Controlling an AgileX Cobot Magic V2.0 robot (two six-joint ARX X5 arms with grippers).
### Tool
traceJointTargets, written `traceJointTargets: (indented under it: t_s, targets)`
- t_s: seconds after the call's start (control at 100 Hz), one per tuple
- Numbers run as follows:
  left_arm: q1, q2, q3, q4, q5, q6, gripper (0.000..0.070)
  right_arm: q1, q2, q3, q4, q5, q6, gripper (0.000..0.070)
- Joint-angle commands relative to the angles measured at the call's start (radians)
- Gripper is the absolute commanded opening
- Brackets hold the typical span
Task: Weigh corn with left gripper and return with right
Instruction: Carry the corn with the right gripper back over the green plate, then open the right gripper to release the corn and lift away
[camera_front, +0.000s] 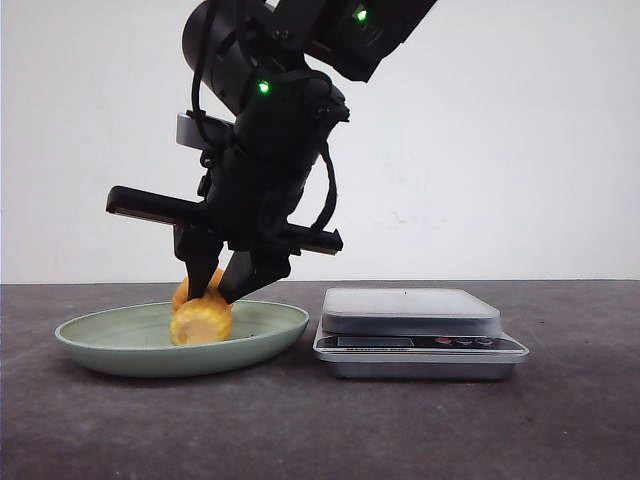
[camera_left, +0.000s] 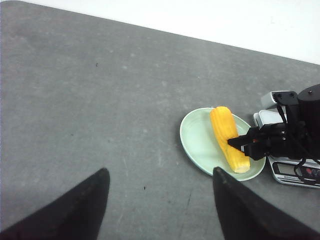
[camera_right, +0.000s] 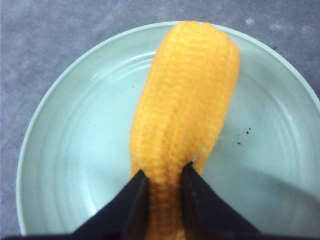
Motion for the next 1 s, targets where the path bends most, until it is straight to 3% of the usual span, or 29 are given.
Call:
traceJointTargets:
  t_s: [0.0,0.1,0.21,0.47,0.71,0.99]
  targets:
    - [-0.002,-0.004,0.01,0.0,-0.003,-0.002,0.0391,0.011,0.023,0.022,0.021,0.004,0.017,0.0171]
    - [-0.002,-0.004,0.01,-0.002,-0.003,-0.001,0.0391,0.011,0.023,0.022,0.036,0.003,0.017,0.0402]
    - [-0.002,-0.004,0.01,-0.002,-0.003,-0.001,0.0391,0.011,0.023,0.023,0.05,-0.023,0.017,0.0505]
    - [-0.002,-0.004,0.01,0.0,-0.003,0.002,0.0391,-0.028,-0.103,0.051,-0.02,-0.034,-0.056,0.0506]
    - [-0.002,-0.004,0.01,0.023,-0.003,0.006,0.0391,-0.179,-0.404,0.051,-0.093,-0.053,-0.138,0.0505]
    - [-0.002,-0.004,0.007,0.084,-0.003,0.006,0.0391,-0.348,-0.794,0.051,-0.427,-0.004,-0.305,0.0505]
